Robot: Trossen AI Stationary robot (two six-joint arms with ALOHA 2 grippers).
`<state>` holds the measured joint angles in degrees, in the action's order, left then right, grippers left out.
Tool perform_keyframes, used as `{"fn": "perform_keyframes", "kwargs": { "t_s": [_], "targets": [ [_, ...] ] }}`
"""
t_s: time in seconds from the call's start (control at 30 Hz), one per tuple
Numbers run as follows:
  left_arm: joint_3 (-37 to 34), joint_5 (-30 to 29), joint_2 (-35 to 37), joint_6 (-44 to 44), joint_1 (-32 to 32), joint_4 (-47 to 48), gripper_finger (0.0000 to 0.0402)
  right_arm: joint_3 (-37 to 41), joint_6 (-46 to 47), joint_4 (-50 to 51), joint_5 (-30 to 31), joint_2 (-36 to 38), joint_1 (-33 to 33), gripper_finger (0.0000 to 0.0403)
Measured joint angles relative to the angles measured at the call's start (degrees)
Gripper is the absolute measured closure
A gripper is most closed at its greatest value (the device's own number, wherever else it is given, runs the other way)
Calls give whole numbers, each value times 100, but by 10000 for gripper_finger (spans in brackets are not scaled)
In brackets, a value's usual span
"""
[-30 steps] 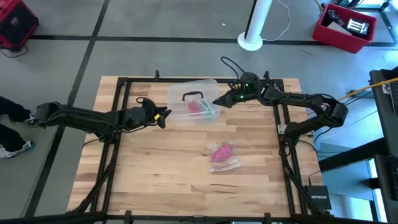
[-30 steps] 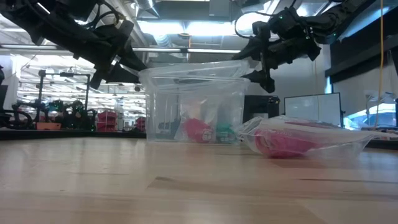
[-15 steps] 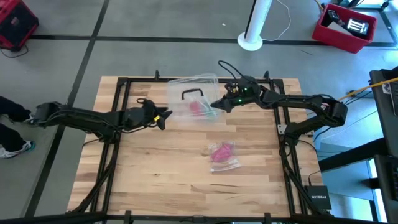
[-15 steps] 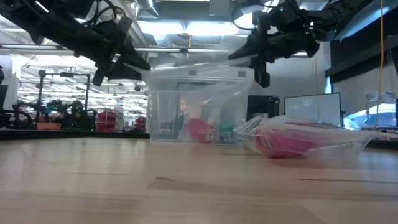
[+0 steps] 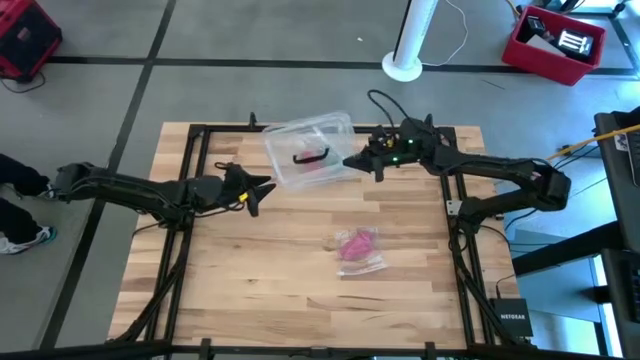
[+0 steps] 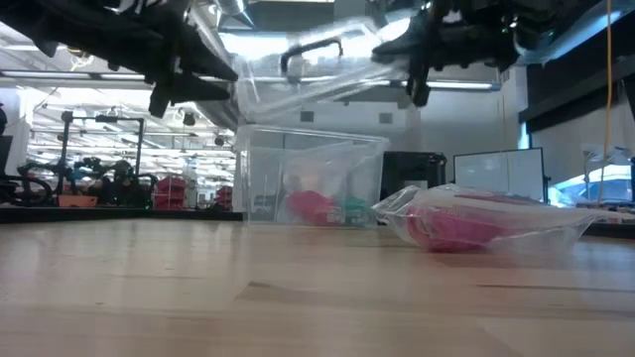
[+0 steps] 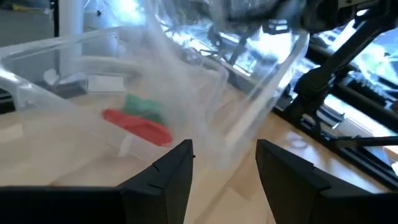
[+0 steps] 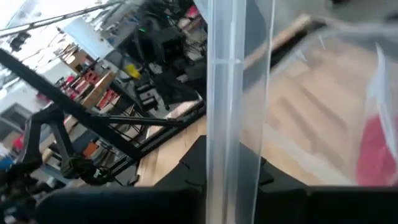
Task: Roll bandage
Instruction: Open the transparent bin
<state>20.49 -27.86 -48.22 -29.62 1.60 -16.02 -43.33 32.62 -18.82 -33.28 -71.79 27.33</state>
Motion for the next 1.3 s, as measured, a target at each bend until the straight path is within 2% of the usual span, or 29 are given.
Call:
{"fn": "perform_keyframes", "kwargs": {
  "t_s": [0.23,0.43,0.8,0.9,1.0,1.1,1.3],
  "targets": [
    [0,-17,292,334,206,3,235,0,-880,551,247,661,0,366],
    [0,-41,288,721,328,-24,235,2,-1380,1049,573,797,0,366],
    [6,-76,288,718,442,71,235,2,-2500,1461,1027,1749,5,366],
    [7,-78,288,716,442,67,235,0,-2902,2018,1470,2145,4,366],
    [7,-78,288,716,442,60,235,2,-3377,2768,2357,2552,4,366],
    [7,-78,288,715,442,58,235,0,-3699,3028,3004,2969,7,366],
    [7,-81,288,678,440,45,235,-4,-3827,3861,3779,3394,4,366]
  ]
}}
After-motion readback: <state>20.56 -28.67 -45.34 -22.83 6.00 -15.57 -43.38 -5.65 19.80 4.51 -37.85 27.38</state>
